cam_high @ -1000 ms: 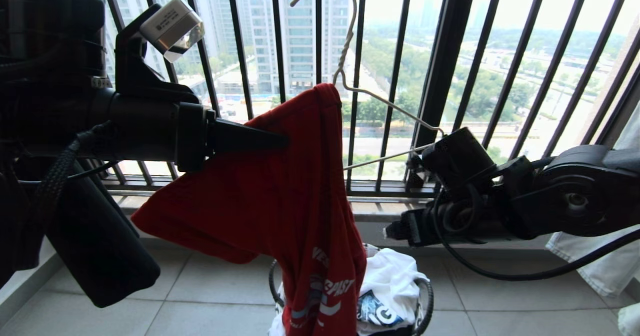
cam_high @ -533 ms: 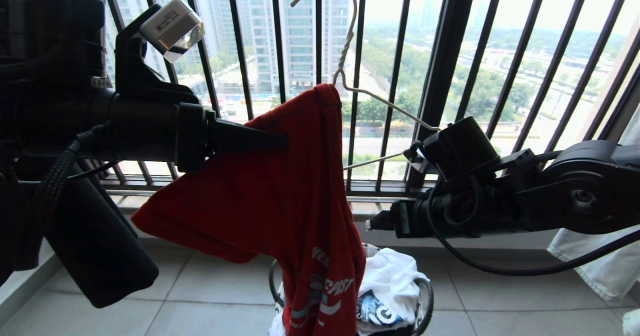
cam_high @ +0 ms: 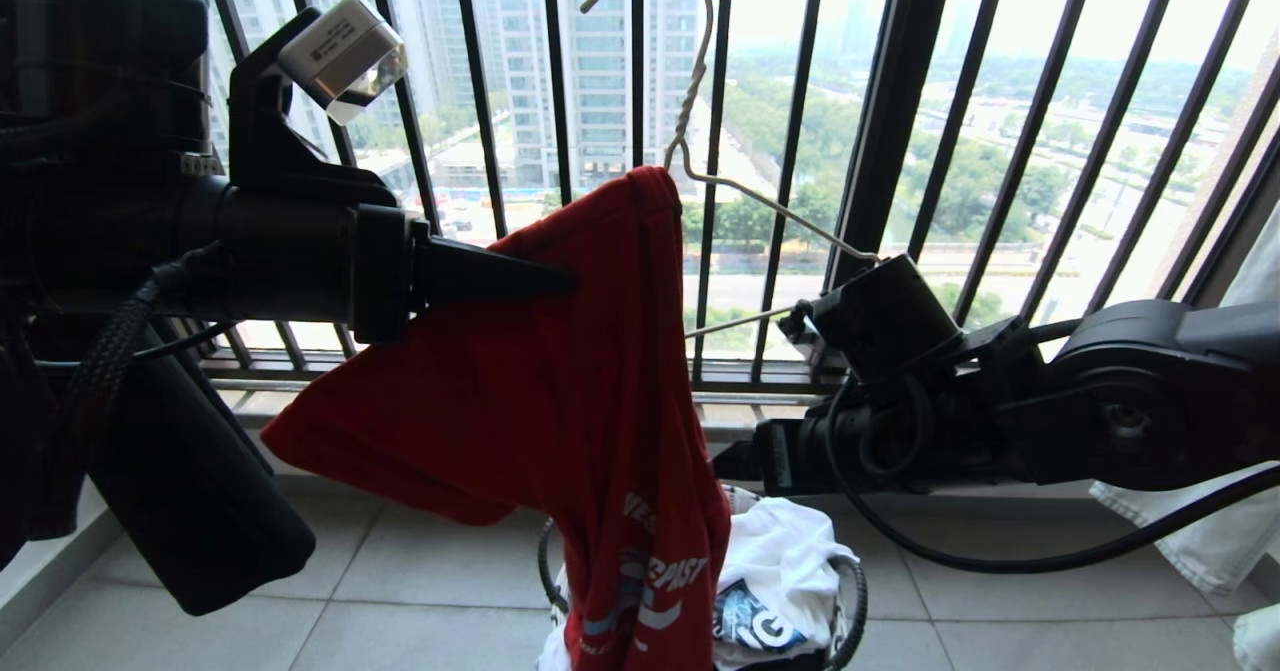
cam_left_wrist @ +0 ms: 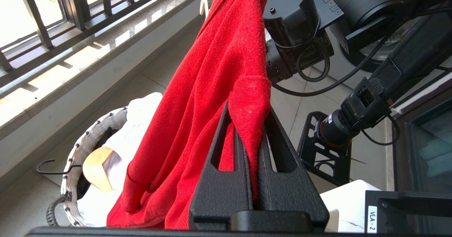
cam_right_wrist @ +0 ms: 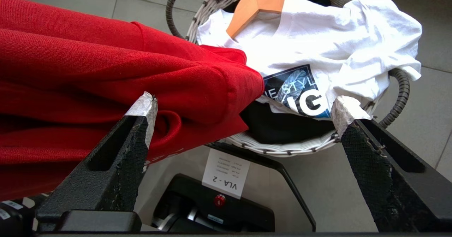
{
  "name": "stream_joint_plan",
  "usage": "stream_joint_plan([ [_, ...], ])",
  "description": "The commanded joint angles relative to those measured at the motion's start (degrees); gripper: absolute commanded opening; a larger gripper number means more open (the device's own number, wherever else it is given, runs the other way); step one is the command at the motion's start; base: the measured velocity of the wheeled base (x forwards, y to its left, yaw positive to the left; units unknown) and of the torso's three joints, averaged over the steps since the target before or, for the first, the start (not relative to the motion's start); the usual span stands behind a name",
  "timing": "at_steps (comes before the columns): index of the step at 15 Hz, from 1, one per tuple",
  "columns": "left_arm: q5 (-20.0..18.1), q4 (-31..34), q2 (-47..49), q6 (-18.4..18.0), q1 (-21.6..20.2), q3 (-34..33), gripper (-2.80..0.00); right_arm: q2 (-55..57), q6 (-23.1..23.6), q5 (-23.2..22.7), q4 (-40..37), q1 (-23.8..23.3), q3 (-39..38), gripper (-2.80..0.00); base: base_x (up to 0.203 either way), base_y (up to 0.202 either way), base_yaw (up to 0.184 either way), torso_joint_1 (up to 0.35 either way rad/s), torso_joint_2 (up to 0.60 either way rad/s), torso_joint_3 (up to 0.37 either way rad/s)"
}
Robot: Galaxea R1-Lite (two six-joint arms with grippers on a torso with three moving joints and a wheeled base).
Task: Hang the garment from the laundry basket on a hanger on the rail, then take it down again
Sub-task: Hang the clothes on the clothes rack
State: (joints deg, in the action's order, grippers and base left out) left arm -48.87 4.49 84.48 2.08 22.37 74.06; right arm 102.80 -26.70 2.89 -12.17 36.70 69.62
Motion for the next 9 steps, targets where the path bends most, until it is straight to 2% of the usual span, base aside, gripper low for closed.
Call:
stream_joint_plan([
  [1, -0.26, 0.07, 0.15, 0.02, -0.03, 0.03, -2.8, 0.03, -0.2, 0.01, -0.05, 0.84, -0.19, 0.0, 0.0, 0.0, 0.0, 0.0, 0.0, 0.0],
  [7, -0.26, 0.0, 0.07, 0.02, -0.05, 0.03, -2.8, 0.29, -0.2, 0.01, -0.05, 1.15, -0.51, 0.0, 0.0, 0.0, 0.0, 0.0, 0.0, 0.0],
  [9, -0.26, 0.0, 0.07, 0.02, -0.04, 0.03, -2.8, 0.29, -0.2, 0.01, 0.04, 2.59, -0.98, 0.0, 0.0, 0.0, 0.0, 0.0, 0.0, 0.0],
])
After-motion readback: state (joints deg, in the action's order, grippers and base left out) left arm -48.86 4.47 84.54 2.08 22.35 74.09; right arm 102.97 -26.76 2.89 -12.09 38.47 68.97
